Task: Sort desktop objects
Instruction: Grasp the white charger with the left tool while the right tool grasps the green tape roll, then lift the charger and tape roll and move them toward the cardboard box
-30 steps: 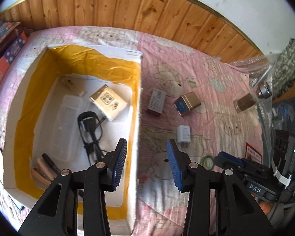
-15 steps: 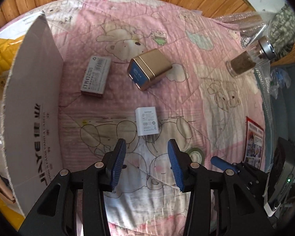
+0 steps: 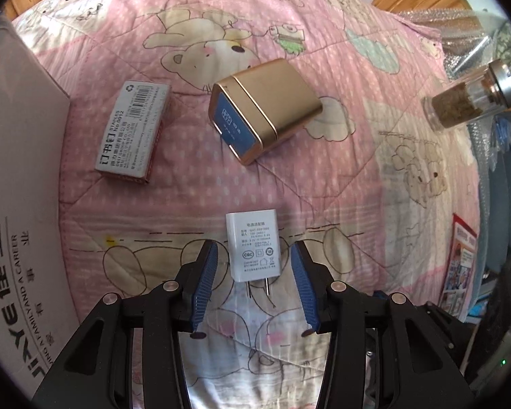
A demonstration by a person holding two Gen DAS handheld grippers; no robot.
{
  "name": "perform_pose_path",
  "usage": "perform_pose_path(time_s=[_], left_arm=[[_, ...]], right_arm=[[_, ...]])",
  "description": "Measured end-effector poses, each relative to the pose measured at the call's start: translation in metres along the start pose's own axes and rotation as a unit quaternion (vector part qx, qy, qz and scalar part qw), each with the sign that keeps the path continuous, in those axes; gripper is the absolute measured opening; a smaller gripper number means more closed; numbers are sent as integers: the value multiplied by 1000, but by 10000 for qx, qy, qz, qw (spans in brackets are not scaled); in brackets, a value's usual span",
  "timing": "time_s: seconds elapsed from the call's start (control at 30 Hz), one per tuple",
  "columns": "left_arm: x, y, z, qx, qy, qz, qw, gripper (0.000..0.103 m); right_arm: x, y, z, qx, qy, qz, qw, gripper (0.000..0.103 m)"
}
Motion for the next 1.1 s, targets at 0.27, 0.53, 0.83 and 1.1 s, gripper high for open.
perform_pose_path(time_s=[0.27, 0.53, 0.83, 1.1], left_arm=[[-5, -3, -8, -145, -308, -184, 9993, 51], [-9, 4, -5, -349, -681, -741, 9943, 47], [4, 12, 10, -386, -656, -813, 9938, 31], [12, 29, 37, -554, -427, -688, 9952, 31]], right_arm=[[6, -1, -6, 18, 512, 852, 9950, 26], [6, 0, -8, -104, 548, 974, 9937, 23], [-12, -4, 11, -87, 59, 66, 9999, 16], [-12, -13, 41, -292, 119, 84, 9995, 15]])
Point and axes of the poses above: each gripper's, at about its wrist camera, not at the fingertips, and z roughly against the way its jaws point, x to its left, y to its underside, the point moved 8 cm from there along -z, roughly the way its jaws point, and after that the axes turned 4 degrees about -x, right-handed, at the moved point
